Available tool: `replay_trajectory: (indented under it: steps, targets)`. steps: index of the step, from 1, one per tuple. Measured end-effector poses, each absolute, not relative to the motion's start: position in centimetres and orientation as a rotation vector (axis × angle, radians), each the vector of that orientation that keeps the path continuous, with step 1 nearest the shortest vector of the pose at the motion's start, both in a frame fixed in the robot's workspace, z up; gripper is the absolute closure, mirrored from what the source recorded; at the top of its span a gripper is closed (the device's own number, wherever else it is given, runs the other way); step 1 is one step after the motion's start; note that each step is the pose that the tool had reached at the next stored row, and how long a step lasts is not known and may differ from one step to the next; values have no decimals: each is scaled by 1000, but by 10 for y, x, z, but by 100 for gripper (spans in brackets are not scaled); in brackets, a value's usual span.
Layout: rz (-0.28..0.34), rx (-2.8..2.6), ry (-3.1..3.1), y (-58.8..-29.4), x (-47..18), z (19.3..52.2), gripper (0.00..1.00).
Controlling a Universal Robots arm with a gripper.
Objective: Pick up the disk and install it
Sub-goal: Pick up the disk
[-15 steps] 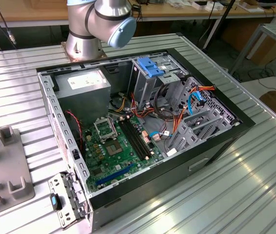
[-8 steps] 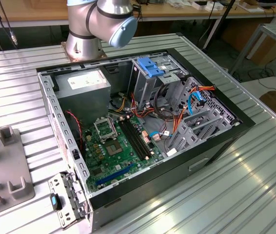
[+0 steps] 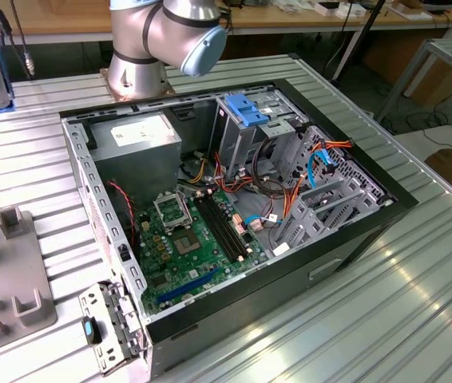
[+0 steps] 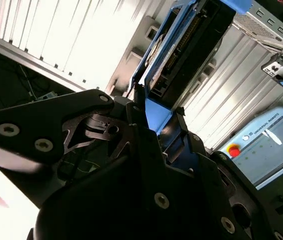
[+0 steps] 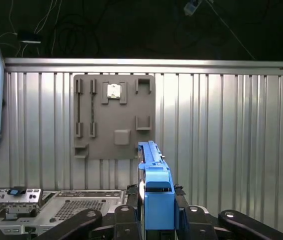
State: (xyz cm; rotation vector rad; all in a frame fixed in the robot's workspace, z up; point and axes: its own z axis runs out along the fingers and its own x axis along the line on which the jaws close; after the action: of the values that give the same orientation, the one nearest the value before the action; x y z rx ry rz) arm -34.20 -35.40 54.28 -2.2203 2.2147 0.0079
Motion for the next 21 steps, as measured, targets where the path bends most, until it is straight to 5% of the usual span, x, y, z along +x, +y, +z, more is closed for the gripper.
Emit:
replay_trajectory:
  steps: [21]
  targets:
    - [8,-2222,2213,-354,-198,543,63]
